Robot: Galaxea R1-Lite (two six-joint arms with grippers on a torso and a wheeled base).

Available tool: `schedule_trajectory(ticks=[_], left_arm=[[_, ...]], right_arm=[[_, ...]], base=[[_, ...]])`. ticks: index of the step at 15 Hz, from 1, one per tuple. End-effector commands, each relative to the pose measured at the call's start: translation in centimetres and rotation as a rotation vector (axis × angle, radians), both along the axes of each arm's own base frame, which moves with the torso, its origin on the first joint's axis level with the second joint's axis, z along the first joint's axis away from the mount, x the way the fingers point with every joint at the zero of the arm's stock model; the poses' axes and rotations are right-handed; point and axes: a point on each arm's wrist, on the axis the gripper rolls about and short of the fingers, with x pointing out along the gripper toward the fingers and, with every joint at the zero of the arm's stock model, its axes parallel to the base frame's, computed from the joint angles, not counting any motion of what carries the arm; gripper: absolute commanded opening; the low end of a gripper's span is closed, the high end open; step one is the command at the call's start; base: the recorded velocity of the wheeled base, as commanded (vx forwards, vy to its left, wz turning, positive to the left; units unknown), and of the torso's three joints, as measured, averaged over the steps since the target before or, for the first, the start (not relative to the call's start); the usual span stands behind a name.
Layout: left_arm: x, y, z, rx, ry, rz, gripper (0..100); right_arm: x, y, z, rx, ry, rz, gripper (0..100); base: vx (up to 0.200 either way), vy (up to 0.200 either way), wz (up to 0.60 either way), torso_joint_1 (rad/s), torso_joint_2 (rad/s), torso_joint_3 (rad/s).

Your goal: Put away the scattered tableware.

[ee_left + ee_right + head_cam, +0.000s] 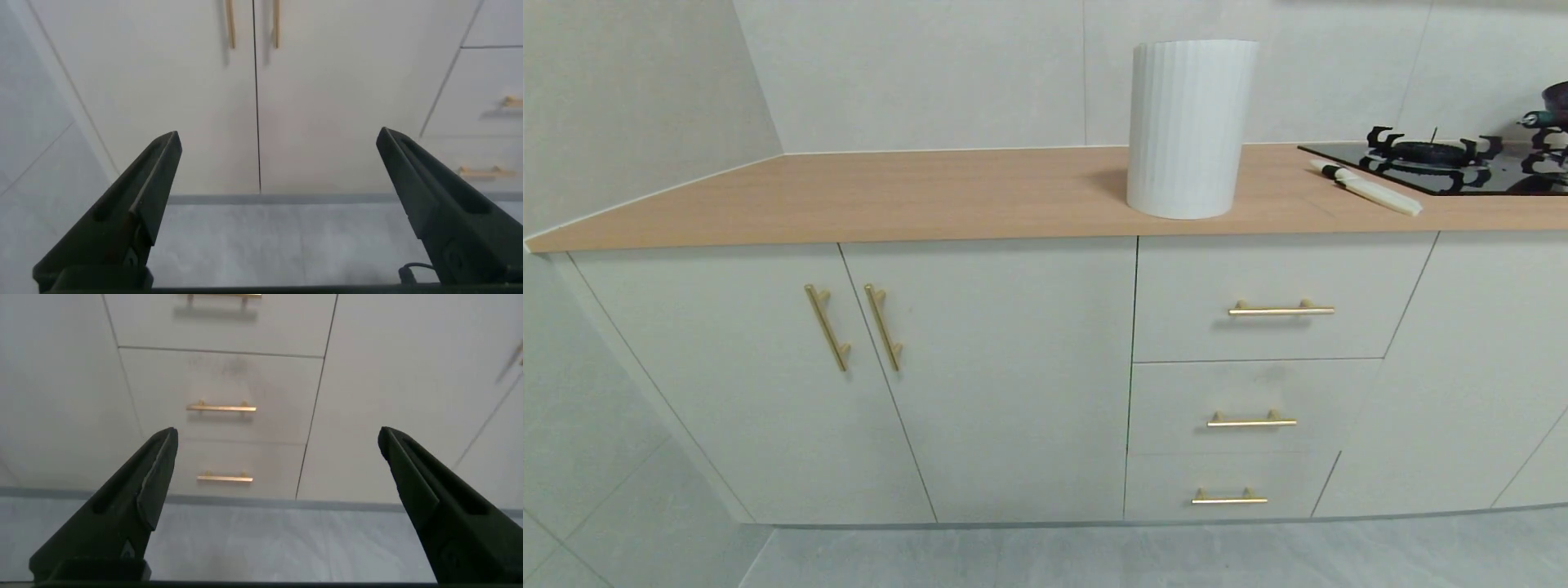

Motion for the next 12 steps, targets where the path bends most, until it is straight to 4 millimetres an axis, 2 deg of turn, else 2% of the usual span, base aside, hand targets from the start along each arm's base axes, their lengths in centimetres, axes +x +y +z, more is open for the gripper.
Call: schedule_trajectory(ticks=[1,12], left_arm=[[0.0,0.0,0.0,0.0,0.0,0.001,100],[0.0,0.0,0.0,0.0,0.0,0.001,100]], right_arm=[[0.03,0.0,0.01,0.0,0.003,0.001,100],[0.03,0.0,0.01,0.0,0.003,0.001,100]], base=[[0.2,0.0,0.0,-0.002,0.01,-0.007],[0.2,0.0,0.0,0.003,0.0,0.001]])
